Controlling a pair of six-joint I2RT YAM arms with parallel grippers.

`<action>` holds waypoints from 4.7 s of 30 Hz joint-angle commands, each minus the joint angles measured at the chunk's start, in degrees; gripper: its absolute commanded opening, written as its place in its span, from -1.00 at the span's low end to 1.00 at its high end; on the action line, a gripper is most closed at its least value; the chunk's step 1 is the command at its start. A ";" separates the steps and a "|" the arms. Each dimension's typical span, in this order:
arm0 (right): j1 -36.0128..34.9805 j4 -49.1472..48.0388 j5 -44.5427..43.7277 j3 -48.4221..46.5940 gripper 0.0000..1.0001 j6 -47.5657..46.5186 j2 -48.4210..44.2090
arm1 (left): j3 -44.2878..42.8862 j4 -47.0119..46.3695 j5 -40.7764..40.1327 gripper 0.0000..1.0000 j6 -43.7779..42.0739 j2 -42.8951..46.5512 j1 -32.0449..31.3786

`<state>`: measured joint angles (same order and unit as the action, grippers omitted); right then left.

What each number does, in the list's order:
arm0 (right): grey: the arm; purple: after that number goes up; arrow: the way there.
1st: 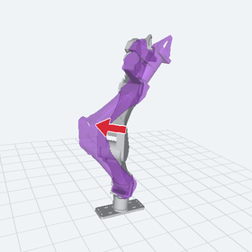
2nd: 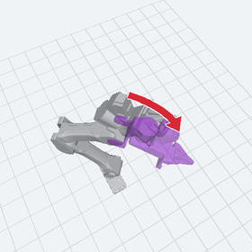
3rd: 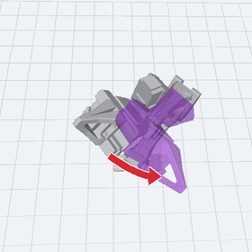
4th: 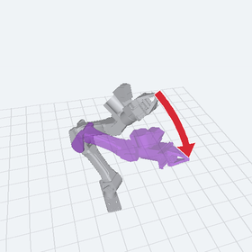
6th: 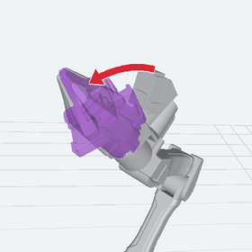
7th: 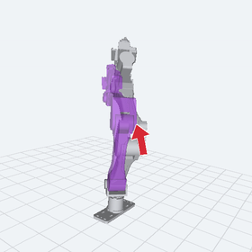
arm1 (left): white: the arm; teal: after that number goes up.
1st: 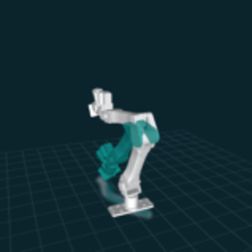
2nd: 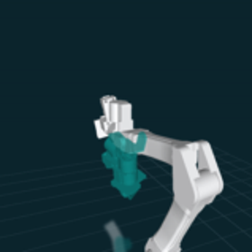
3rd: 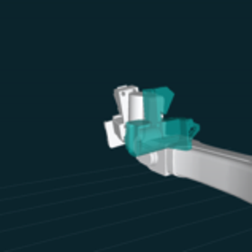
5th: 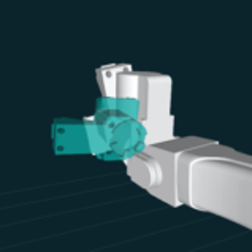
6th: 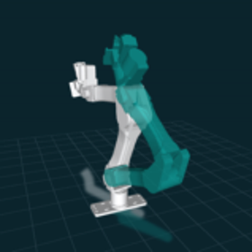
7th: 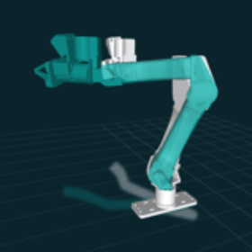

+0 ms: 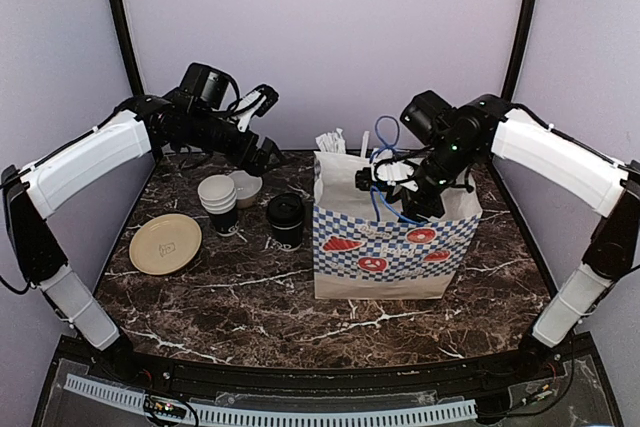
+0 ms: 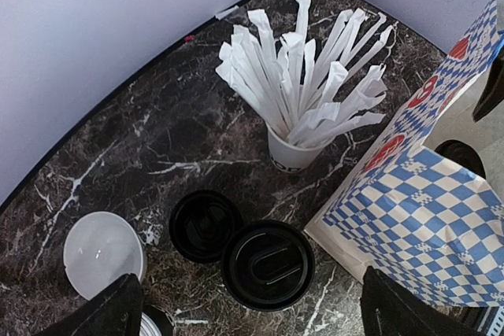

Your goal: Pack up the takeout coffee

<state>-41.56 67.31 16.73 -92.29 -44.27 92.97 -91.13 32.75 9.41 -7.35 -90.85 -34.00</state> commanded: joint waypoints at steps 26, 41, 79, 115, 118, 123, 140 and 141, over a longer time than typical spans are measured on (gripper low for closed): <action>8.77 7.17 -3.65 -21.88 0.97 -4.53 -10.22 | -14.55 21.07 -2.20 0.89 1.49 -22.37 -3.59; 10.71 4.56 -5.08 -18.20 0.97 -4.07 -12.97 | -17.34 24.56 -5.80 0.53 0.53 -26.58 -5.71; 13.19 -5.11 2.42 -14.46 0.21 -2.74 2.37 | -25.32 23.64 -7.87 0.24 -1.09 6.43 -11.82; 2.12 4.83 19.05 -10.25 -1.00 2.38 -10.71 | -14.73 13.67 -20.57 0.18 -18.55 -2.54 -42.89; 0.23 3.74 18.82 -8.74 -1.00 5.02 -11.97 | -14.85 15.01 -24.69 0.18 -20.03 -3.86 -46.16; -3.04 3.19 15.76 -4.17 -1.00 5.45 -14.31 | -13.27 17.16 -29.76 0.18 -21.70 -5.78 -49.48; -10.44 1.06 15.66 -0.55 -1.00 9.76 -16.90 | -6.30 19.04 -49.78 0.15 -22.18 -10.34 -55.50; -10.53 0.84 15.82 -0.65 -1.00 10.12 -16.93 | -5.97 18.59 -50.03 0.15 -22.40 -10.41 -55.53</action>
<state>-51.40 70.24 30.41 -92.95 -36.23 77.25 -98.48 50.92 -36.05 -30.17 -101.27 -89.21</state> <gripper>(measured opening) 0.004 0.707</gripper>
